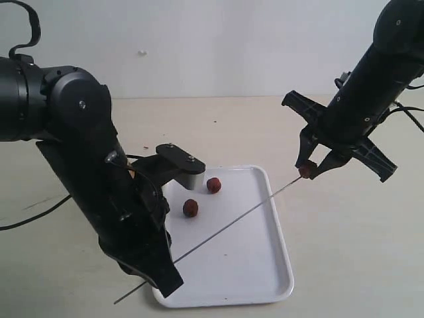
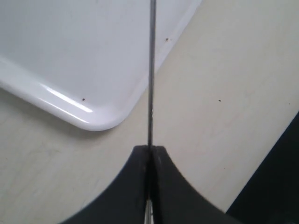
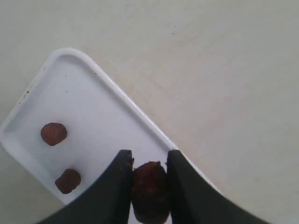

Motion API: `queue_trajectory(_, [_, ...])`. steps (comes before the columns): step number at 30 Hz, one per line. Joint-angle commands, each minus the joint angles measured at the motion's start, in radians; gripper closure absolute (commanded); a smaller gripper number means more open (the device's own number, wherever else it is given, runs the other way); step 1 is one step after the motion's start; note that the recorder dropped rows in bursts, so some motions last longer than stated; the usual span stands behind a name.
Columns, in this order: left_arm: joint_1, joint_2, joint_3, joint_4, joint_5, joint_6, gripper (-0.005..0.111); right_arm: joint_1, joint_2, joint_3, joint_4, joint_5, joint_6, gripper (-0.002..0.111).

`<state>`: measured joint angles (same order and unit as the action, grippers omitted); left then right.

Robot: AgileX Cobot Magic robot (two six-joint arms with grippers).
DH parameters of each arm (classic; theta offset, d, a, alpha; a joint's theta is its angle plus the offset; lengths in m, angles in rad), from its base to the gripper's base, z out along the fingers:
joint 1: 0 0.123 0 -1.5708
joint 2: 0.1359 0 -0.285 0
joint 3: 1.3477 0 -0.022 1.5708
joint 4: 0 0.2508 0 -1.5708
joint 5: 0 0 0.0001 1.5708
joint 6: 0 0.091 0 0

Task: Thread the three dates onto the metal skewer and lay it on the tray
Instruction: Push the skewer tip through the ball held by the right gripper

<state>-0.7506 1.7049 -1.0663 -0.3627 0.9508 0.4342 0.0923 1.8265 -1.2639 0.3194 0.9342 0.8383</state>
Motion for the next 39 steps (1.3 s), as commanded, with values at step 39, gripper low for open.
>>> queue_trajectory(39, [-0.007, 0.098, -0.197, -0.048, 0.069, -0.019, 0.107, 0.000, -0.010, 0.001, 0.003, 0.014, -0.052, 0.082])
